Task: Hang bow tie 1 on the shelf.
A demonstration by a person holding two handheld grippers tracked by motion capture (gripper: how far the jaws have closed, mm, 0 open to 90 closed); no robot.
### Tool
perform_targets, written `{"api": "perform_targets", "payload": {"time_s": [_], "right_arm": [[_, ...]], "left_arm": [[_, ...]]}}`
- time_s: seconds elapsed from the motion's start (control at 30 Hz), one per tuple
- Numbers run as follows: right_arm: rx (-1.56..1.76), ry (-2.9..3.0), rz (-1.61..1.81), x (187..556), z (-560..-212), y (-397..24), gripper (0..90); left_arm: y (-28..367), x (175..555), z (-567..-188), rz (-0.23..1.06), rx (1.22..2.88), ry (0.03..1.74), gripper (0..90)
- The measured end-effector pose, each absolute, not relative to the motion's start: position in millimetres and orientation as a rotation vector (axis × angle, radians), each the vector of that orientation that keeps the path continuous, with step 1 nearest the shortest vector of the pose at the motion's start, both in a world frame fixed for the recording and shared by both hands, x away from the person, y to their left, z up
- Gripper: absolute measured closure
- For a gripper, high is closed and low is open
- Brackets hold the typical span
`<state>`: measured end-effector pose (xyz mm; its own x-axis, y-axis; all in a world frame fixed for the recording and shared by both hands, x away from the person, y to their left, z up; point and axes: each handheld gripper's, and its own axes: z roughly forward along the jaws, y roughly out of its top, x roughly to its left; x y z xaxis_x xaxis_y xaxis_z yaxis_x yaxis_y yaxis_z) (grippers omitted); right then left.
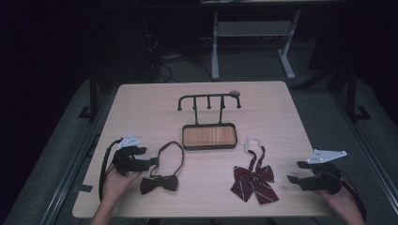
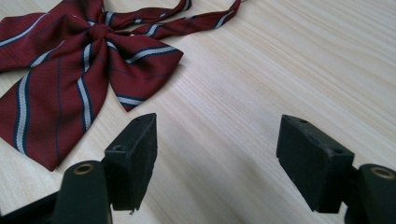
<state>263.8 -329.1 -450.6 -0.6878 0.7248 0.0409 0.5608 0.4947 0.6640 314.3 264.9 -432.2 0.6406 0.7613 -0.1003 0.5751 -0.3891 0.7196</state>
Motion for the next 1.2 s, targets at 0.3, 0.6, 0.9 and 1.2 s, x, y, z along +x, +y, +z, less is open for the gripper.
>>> {"api": "perform_targets", "payload": {"time_s": [0.3, 0.6, 0.9, 1.2], "right_arm": [[1.114, 2.514, 0.970, 263.1, -450.1, -323.7, 28.3], [1.090, 2.580, 0.957, 267.5, -441.8, -307.2, 27.4], [1.090, 2.568, 0.931, 273.3, -430.2, -300.6, 28.0], [1.027, 2.625, 0.875, 282.6, -417.1, -285.1, 26.2]], "left_arm": [[264.9, 315.3, -432.7, 0.310, 2.119, 1.015, 30.3], [261.3, 313.9, -434.3, 0.311, 2.139, 1.010, 30.0], [263.7, 313.4, -432.5, 0.315, 2.135, 1.003, 30.7], [266.7, 312.9, -430.4, 0.330, 2.122, 1.005, 30.6]]}}
